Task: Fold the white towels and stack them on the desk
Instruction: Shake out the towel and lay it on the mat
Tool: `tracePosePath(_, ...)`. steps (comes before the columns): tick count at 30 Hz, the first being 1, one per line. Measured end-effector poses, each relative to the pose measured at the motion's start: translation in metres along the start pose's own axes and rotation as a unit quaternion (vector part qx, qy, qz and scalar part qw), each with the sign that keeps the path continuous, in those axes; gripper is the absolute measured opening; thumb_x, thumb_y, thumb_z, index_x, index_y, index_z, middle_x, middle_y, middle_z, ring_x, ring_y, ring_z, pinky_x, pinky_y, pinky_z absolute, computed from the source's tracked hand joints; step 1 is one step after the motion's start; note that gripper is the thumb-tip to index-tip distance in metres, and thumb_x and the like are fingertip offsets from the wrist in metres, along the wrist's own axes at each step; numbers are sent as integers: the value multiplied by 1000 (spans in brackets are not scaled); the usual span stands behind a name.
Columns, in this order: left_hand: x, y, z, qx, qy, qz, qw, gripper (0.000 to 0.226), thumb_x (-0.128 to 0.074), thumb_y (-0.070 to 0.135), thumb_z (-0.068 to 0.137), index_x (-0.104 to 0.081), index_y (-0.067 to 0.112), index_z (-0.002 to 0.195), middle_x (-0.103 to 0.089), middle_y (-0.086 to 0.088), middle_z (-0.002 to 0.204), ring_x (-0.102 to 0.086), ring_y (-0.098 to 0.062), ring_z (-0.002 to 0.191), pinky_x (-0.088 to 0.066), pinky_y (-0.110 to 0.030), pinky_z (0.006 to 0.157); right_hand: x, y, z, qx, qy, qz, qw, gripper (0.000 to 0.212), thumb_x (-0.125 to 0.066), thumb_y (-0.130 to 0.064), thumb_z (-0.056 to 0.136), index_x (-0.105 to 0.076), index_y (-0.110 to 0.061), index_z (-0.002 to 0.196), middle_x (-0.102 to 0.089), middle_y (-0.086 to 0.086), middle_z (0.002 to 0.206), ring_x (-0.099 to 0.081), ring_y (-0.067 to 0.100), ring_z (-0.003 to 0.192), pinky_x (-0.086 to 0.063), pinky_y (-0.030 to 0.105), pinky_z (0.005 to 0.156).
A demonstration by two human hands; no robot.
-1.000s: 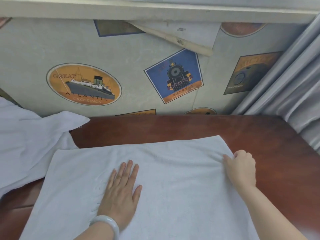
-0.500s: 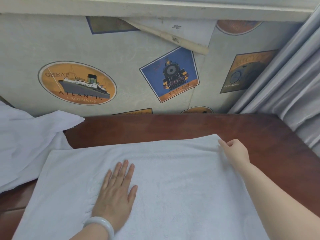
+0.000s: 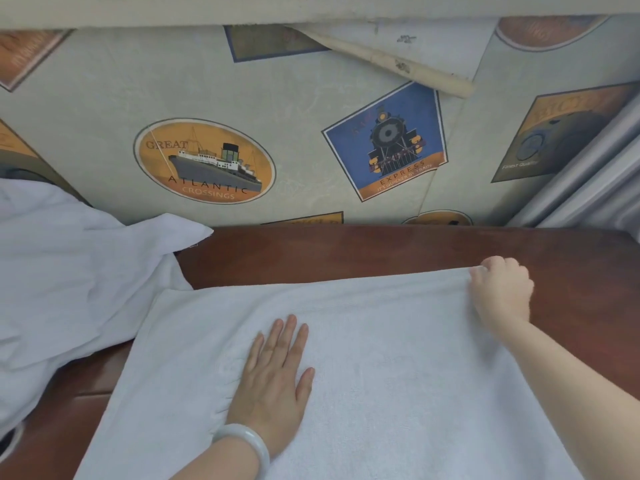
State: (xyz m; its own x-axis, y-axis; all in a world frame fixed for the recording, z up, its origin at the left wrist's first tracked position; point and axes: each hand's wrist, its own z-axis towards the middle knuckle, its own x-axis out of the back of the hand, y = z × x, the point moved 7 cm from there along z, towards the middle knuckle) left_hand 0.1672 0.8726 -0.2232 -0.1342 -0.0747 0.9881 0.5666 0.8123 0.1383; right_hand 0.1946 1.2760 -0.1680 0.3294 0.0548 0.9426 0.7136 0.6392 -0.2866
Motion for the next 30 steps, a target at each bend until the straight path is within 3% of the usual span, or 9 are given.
tracePosePath(3,-2,2,1,-2,-41,-26,999,62,-25,49,99,-28,20,155,-17,1,164,-15,-17,151,-13,-42,116,-16,-48,-67,189,-37,-8,981,46,-42,-31,93,-64,-2,121,-63,20,123,-57,40,114,-42,50,95)
tracePosePath(8,19,-38,15,31,-39,-113,992,81,2,72,75,-2,46,151,22,24,154,22,0,145,20,-28,114,-58,-80,-146,325,-171,-39,929,66,-12,-62,98,-21,-31,156,-12,-7,163,-8,18,151,4,45,119)
tracePosePath(12,26,-127,17,72,-52,-27,996,96,24,85,66,8,44,152,23,23,157,29,3,142,22,-33,115,-56,-62,-118,268,-183,-88,942,80,8,-74,82,3,-41,155,13,-16,161,20,9,148,13,47,119)
tracePosePath(15,36,-158,35,132,-39,-40,990,101,18,78,70,5,28,156,14,10,163,19,-4,146,18,-30,117,-49,-67,-107,235,-186,-105,948,85,8,-75,81,-6,-38,156,2,-12,164,11,15,151,10,54,117)
tracePosePath(18,44,-85,54,47,24,-17,998,78,-4,62,94,-28,19,155,-17,-3,164,-12,-24,151,-5,-47,119,-51,-117,-135,322,-161,-80,929,73,-8,-65,97,-39,-25,150,-33,-1,157,-24,27,147,-7,58,113)
tracePosePath(20,24,-17,57,-75,16,12,997,61,-19,55,100,-37,26,151,-28,1,161,-22,-24,149,-12,-57,113,-64,-142,-156,382,-176,-58,906,66,-10,-63,100,-34,-30,152,-27,-5,160,-24,24,148,-4,56,114)
tracePosePath(22,12,3,64,-78,17,30,996,59,-25,58,98,-36,32,150,-30,5,160,-26,-23,148,-14,-61,110,-69,-140,-151,389,-190,-38,900,68,-4,-67,97,-17,-36,156,-8,-12,162,-7,14,151,4,49,118)
tracePosePath(26,5,-9,74,-48,26,40,998,62,-25,60,95,-37,33,150,-31,6,159,-27,-23,147,-17,-63,111,-59,-53,-70,273,-154,-61,948,81,5,-70,88,-7,-30,157,2,-12,162,5,6,150,8,34,121)
tracePosePath(30,3,-6,74,-48,25,41,998,63,-24,59,95,-36,32,151,-29,5,160,-26,-22,148,-20,-65,112,-45,34,-3,182,-175,-89,963,80,0,-71,91,-9,-27,157,-5,-8,165,1,8,151,5,37,122)
